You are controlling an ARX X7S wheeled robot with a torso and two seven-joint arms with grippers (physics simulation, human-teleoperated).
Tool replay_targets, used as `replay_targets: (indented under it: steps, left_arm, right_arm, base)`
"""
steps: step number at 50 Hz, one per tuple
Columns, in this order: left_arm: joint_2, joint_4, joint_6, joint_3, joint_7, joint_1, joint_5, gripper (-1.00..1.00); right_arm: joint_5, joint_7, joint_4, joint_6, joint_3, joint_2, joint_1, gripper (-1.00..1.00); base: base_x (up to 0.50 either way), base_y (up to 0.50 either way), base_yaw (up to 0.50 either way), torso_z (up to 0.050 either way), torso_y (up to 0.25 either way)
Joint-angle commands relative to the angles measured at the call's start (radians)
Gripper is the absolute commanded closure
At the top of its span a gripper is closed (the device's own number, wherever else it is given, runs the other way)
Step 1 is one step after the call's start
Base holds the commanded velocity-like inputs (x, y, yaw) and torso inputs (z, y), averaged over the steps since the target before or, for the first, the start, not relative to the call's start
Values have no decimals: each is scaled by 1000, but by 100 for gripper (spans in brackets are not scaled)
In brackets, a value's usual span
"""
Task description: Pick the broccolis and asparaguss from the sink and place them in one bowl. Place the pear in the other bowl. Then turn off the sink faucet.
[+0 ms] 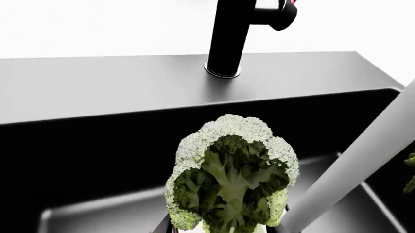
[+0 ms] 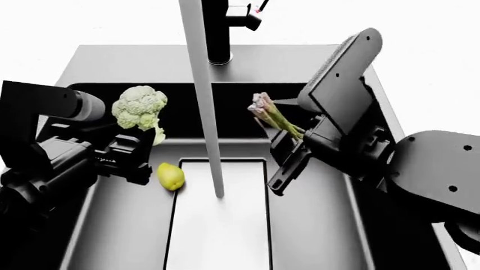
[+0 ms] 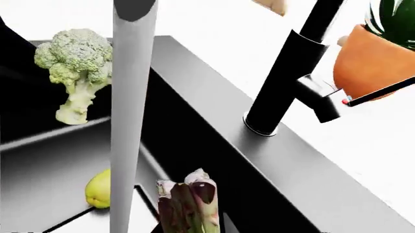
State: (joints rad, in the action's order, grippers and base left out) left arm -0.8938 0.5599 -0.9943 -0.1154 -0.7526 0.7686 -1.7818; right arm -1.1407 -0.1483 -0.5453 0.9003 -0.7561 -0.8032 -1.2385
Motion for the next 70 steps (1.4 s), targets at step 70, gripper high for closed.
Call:
replay_targets:
  steps: [70]
  left_arm:
    - [-60,155,87,99,-33,75,-100,100]
  right_arm:
    - [-611,-660,-333,-149,308,-103,-49,100]
  base:
    - [0,0,0,0,1]
